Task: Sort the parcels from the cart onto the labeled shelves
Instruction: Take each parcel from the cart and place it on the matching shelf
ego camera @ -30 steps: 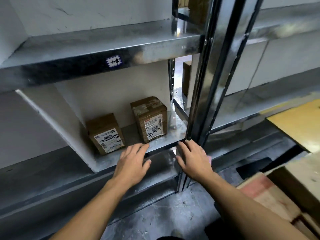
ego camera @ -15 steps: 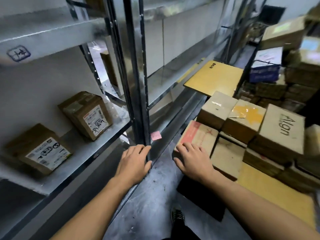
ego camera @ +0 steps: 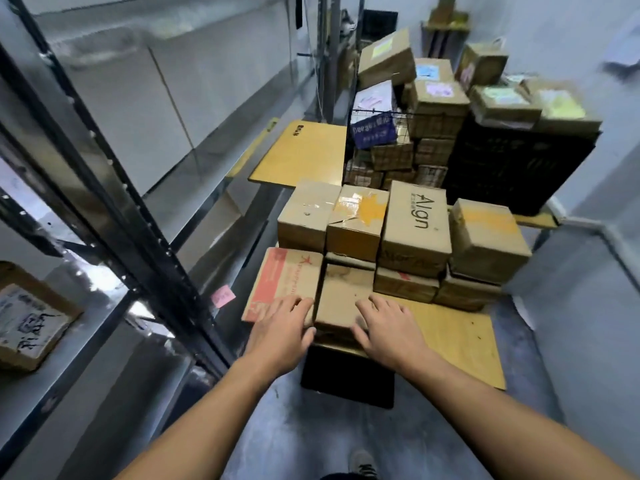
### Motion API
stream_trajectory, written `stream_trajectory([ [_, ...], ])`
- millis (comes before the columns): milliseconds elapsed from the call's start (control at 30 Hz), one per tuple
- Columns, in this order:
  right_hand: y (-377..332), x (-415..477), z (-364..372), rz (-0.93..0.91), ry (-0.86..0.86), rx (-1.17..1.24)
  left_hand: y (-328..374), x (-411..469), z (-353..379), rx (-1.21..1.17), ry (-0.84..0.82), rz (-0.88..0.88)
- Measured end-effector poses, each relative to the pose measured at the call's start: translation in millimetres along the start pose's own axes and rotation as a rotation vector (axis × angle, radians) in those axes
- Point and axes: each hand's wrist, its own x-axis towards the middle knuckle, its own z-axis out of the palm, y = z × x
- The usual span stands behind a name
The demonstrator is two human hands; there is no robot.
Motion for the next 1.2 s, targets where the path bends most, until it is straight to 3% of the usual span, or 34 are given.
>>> stream_trajectory([
  [333, 19.3, 33.4, 32.0, -0.168, -0.101, 0.129, 23.3, 19.6, 21.0, 0.068, -0.037, -0.104],
  [633, 75.0, 12.9, 48.4, -0.288, -0.015, 0.145, 63.7, 19.3, 49.0, -0.034, 0.016, -0.148],
  [767, 103.0, -2.1, 56.4, -0.223, 0.03, 0.238, 85.3, 24.4, 75.6, -0.123, -0.034, -0.179],
  [933, 118.2, -7.8, 62.4, 0.05, -0.053, 0.542, 97.8, 29.2, 107.3, -0.299, -0.127, -0.288],
  [1067, 111.5, -8.7, 66.3, 0.091, -0.118, 0.799, 105.7, 28.2, 114.0, -0.39, -0.07, -0.34],
  [1200, 106.3, -6.5, 57.3, 0.143, -0.056, 0.952, 110.9, 22.3, 101.7, -0.505, 0.06, -0.31],
])
